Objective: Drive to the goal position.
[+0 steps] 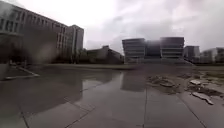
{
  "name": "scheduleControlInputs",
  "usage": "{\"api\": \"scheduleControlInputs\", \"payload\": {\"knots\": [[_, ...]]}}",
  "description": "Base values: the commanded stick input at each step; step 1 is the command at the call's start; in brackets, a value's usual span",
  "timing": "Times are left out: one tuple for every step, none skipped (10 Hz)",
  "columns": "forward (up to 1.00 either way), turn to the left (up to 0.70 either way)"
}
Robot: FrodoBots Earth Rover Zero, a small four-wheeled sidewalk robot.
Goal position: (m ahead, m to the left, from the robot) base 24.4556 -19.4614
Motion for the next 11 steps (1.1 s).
{"api": "scheduleControlInputs", "payload": {"knots": [[0.7, 0.0], [0.7, 0.0], [0.7, 0.0], [0.7, 0.0], [0.7, 0.0], [0.7, 0.0], [0.7, 0.0], [0.7, 0.0], [0.7, 0.0], [0.7, 0.0], [0.7, 0.0]]}}
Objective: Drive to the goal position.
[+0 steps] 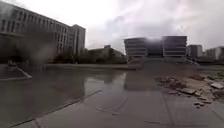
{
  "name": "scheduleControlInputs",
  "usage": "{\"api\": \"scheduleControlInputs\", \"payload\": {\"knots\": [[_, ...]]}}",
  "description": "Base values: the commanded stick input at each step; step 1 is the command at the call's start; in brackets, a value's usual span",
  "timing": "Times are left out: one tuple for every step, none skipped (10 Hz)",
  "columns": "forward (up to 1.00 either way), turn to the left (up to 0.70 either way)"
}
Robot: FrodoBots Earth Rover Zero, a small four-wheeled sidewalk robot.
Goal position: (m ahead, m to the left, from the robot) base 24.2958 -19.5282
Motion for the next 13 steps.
{"api": "scheduleControlInputs", "payload": {"knots": [[0.7, 0.0], [0.7, 0.0], [0.7, 0.0], [0.7, 0.0], [0.7, -0.27], [0.7, -0.35], [0.7, -0.34], [0.7, -0.14], [0.7, 0.0], [0.7, 0.0], [0.7, 0.0], [0.7, 0.0], [0.7, 0.0]]}}
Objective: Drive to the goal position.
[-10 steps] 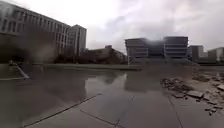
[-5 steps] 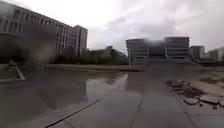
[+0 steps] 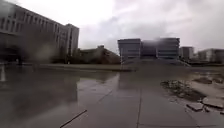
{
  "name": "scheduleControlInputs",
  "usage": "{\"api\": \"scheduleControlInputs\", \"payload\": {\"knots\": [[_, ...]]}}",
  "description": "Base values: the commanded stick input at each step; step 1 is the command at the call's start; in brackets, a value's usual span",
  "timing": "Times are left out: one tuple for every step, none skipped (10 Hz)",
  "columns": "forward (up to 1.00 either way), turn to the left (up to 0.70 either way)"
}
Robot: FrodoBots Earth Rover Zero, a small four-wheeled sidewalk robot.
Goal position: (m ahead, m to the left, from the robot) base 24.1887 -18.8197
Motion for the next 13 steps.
{"api": "scheduleControlInputs", "payload": {"knots": [[0.7, 0.0], [0.7, 0.0], [0.7, 0.0], [0.7, 0.0], [0.7, 0.0], [0.7, -0.23], [0.7, -0.35], [0.7, -0.35], [0.7, -0.22], [0.7, -0.04], [0.7, 0.0], [0.7, 0.0], [0.7, 0.0]]}}
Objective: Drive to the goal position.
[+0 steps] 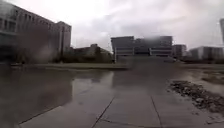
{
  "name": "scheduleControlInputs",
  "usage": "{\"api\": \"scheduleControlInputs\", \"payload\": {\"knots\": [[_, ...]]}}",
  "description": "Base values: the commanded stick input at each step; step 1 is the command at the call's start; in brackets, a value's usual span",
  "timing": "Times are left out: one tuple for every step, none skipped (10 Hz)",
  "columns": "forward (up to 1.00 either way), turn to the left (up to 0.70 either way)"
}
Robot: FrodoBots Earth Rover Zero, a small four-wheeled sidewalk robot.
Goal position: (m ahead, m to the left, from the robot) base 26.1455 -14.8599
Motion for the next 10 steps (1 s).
{"api": "scheduleControlInputs", "payload": {"knots": [[0.7, 0.0], [0.7, 0.0], [0.7, 0.0], [0.7, 0.0], [0.7, 0.0], [0.7, 0.0], [0.7, 0.0], [0.7, 0.0], [0.7, 0.0], [0.7, 0.0]]}}
